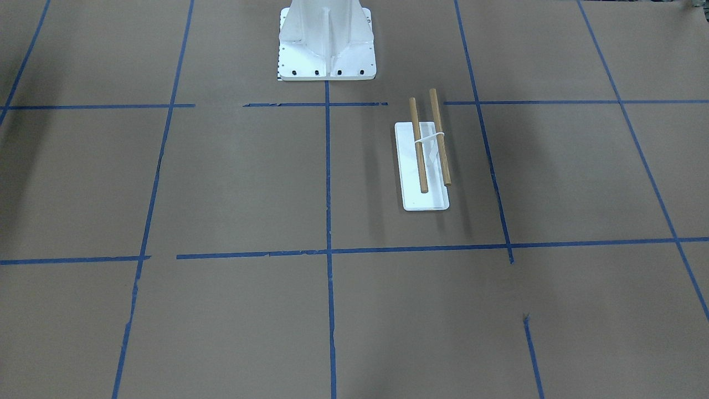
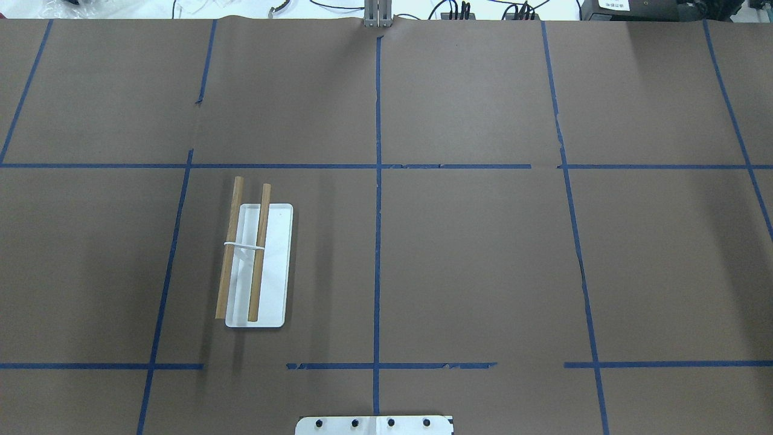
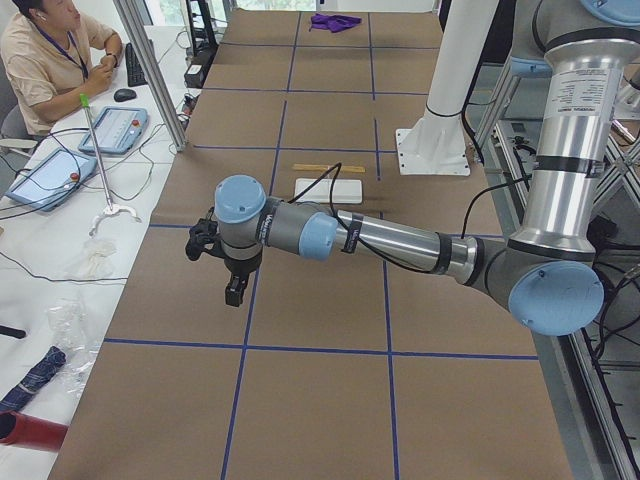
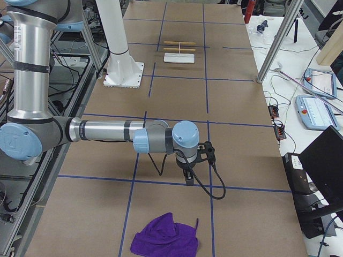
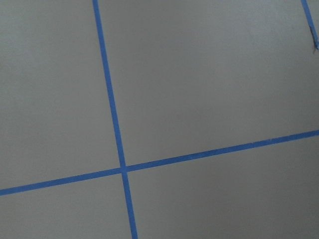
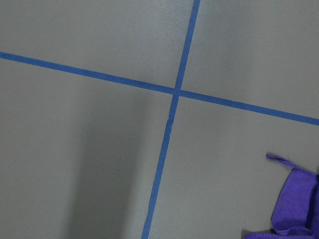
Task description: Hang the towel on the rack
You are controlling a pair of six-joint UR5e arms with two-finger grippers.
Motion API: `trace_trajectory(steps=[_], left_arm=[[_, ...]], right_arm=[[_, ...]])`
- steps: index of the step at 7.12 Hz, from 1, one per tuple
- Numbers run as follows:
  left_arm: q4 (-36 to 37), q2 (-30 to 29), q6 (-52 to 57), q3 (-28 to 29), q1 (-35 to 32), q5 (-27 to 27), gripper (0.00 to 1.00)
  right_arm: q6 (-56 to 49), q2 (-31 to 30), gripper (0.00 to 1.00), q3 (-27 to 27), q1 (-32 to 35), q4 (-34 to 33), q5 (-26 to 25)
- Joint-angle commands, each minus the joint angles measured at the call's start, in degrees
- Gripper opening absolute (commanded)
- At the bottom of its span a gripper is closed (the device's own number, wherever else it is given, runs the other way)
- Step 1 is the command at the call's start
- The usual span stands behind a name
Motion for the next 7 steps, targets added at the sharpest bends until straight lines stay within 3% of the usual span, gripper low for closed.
trace_trajectory(steps=[1, 3, 5, 7], left_arm=[[-0.08, -0.28, -0.52, -0.01, -0.65, 0.0, 1.0], [-0.79, -0.72, -0.52, -1.06, -0.56, 0.0, 1.0], [-1.31, -0.28, -0.44, 0.5, -0.48, 0.0, 1.0], [-10.48, -0.11, -0.26, 3.4, -0.48, -0.18, 1.0]], right_arm=[[-0.21, 0.5, 1.0, -1.18, -3.3, 0.26, -2.47], [-0.39, 0.07, 1.0, -1.2, -3.33, 1.75, -1.87], [-0.65, -0.37, 1.0, -2.07, -3.42, 7.89, -2.66], [0.04, -2.3, 1.0, -2.43, -3.51, 10.89, -2.23]])
